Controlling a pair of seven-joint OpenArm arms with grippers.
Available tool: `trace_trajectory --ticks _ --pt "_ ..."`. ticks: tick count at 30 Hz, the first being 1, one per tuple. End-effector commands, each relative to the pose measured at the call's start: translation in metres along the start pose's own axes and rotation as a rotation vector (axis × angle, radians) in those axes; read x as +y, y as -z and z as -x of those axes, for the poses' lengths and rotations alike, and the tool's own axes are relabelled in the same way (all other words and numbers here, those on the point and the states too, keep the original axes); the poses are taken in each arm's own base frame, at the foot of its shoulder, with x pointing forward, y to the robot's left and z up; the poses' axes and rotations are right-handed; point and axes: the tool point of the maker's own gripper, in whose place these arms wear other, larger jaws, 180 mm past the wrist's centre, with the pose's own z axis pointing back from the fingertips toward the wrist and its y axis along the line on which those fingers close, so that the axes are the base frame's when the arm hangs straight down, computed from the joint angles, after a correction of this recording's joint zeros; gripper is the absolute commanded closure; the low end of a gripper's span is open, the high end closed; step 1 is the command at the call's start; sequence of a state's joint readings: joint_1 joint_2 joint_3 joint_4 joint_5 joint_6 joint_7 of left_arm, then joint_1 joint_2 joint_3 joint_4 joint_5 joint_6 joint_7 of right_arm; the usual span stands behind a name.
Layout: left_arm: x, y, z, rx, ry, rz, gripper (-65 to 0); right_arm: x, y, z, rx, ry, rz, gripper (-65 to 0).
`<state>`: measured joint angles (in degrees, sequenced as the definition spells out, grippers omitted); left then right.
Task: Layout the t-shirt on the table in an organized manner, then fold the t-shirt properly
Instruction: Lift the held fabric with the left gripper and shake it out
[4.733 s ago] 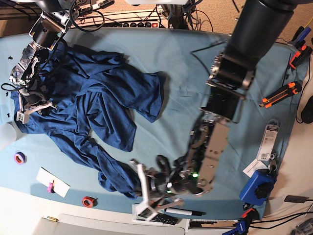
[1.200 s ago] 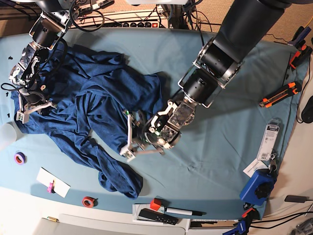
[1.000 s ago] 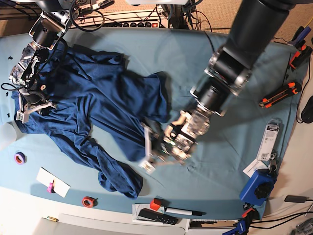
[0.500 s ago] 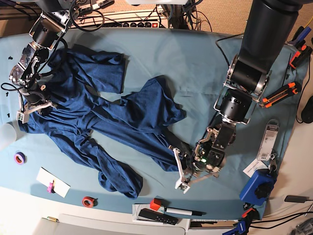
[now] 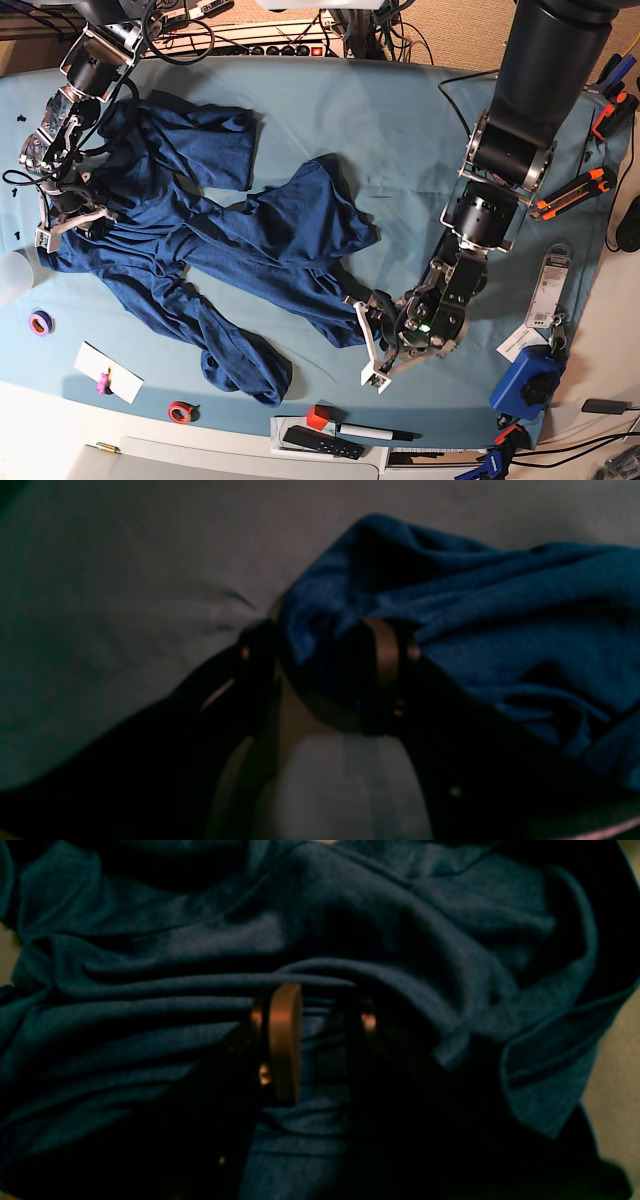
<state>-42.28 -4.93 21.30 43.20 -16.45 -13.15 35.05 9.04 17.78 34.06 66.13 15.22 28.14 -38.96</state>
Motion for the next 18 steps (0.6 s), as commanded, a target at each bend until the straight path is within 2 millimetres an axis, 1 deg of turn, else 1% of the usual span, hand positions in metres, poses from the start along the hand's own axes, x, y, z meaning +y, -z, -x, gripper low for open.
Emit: trace_trajectory --ticks 1,3,5,7,9,12,15,18 --pt "0.000 -0.006 -0.025 -0.063 0.003 0.008 -27.5 -0.006 -0.004 -0.012 -0.015 -0.035 0.006 -16.1" --pt "-0.008 -0.003 -0.017 -0.059 -0.015 0.043 -27.5 0.003 -0.005 -0.016 -0.030 -0.069 -0.056 -16.1" --pt "-0.023 -0.002 -0.011 -0.058 -0.025 0.116 -27.5 0.013 -0.009 -0.023 -0.057 -0.085 -0.127 -16.1" --pt "-0.040 -0.003 -0.007 -0.070 -0.048 0.203 -27.5 0.015 -0.013 -0.031 -0.087 -0.086 -0.170 -16.1" --pt "-0.055 -0.005 -0.005 -0.083 -0.066 0.281 -27.5 0.007 -0.018 -0.038 -0.110 -0.050 -0.167 -16.1" --pt "-0.072 -0.012 -0.009 -0.113 -0.081 0.391 -27.5 -0.011 -0.029 -0.046 -0.139 0.031 -0.158 -16.1" --pt "-0.076 -0.022 -0.020 -0.163 -0.119 0.469 -27.5 -0.029 -0.045 -0.056 -0.183 0.141 -0.169 -16.1" --pt "-0.070 -0.035 -0.036 -0.236 -0.174 0.518 -27.5 -0.044 -0.064 -0.068 -0.233 0.241 -0.205 -16.1"
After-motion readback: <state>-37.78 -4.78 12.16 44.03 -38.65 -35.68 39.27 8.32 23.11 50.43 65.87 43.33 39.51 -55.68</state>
